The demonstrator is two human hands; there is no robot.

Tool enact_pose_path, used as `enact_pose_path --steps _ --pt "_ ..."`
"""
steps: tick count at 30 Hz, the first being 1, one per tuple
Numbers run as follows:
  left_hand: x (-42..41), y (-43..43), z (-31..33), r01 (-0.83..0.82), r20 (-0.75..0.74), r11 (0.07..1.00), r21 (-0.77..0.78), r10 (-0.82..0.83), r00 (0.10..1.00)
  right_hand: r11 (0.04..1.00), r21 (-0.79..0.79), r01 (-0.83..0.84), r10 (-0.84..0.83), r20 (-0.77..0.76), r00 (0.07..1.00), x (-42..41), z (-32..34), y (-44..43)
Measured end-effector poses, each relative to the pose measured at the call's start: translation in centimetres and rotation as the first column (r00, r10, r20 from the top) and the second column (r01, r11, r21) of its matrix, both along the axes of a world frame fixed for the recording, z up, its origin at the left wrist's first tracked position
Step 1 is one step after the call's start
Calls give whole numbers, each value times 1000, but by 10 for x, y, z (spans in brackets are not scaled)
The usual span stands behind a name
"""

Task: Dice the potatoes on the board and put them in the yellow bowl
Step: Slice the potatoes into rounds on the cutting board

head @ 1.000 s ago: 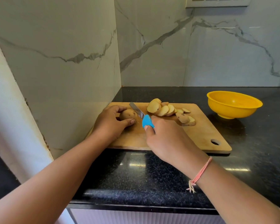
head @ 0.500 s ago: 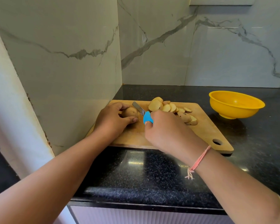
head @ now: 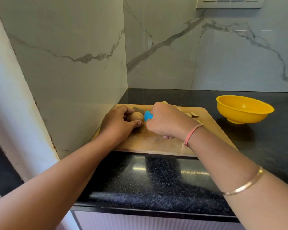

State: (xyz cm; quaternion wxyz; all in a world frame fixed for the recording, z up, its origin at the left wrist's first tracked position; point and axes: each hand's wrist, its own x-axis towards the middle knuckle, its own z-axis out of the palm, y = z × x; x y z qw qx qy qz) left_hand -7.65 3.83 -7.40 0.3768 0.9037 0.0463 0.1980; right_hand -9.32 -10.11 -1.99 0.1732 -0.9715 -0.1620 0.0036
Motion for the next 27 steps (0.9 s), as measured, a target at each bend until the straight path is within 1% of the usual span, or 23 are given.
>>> enact_pose_path --steps 4,17,24,27 --pt "0 -1 0 8 7 1000 -14 -7 1000 1000 -10 -22 22 31 999 4 -6 -3" --pt "-1 -2 2 10 -12 1000 27 -10 1000 999 -25 -35 35 -12 999 -1 -15 -19" --pt "-1 -1 2 15 -44 1000 23 -14 999 997 -75 -11 13 21 1000 -21 -25 -41" --pt "-4 -2 2 34 -50 998 51 -32 998 994 -112 -17 22 45 999 -29 -20 -51"
